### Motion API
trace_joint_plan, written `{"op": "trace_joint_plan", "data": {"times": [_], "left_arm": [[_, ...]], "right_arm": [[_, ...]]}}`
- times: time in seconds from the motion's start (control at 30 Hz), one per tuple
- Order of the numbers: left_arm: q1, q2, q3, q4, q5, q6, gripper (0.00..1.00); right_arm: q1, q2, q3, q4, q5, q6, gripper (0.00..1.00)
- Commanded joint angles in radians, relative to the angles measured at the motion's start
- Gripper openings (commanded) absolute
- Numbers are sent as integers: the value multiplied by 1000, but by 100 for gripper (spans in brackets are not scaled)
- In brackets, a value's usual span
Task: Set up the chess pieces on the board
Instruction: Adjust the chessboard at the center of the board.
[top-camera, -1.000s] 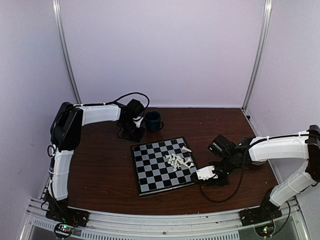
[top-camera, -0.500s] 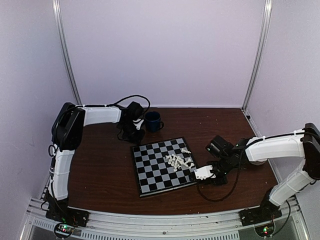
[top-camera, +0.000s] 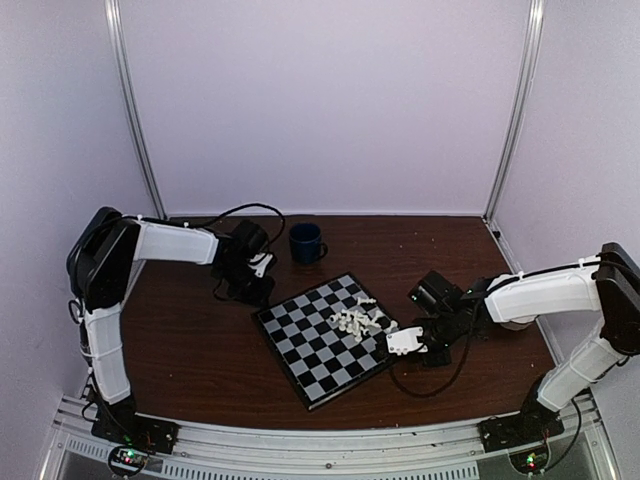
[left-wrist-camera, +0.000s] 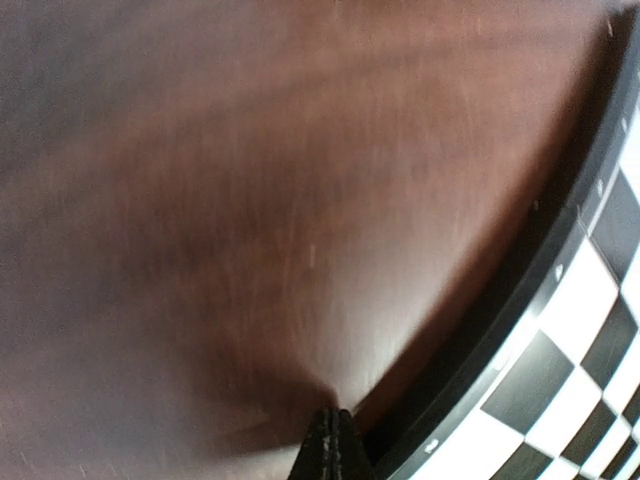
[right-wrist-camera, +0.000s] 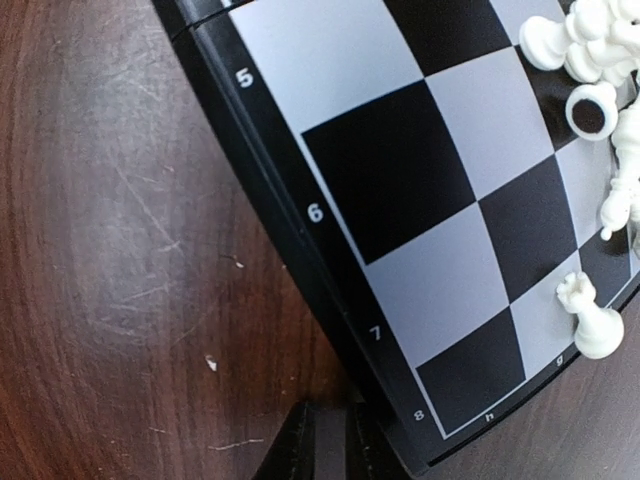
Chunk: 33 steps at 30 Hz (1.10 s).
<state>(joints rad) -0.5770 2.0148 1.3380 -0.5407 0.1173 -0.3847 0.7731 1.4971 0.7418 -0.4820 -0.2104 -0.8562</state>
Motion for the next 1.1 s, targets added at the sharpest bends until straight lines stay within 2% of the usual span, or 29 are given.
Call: {"op": "trace_joint_plan", "data": {"times": [0.0,0.13,0.5,0.77,1.07], "left_arm": [[-15,-50,-137,-9,44,-38,0],[-52,-108,-209,6,47,-54,0],[-244,-182,-308,58,2,-157,0],[-387,-184,-327,64,-42,-229,0],[-496,-167,-330,95,-53,-291,0]], "right_arm": [[-17,8,16,53,55,19,14],[-42,18,17,59,60,16,14],[-168,-5,6,67,58,2,15],[-253,-27,2,60,31,-1,16],[-284,-13,8,53,20,5,16]]}}
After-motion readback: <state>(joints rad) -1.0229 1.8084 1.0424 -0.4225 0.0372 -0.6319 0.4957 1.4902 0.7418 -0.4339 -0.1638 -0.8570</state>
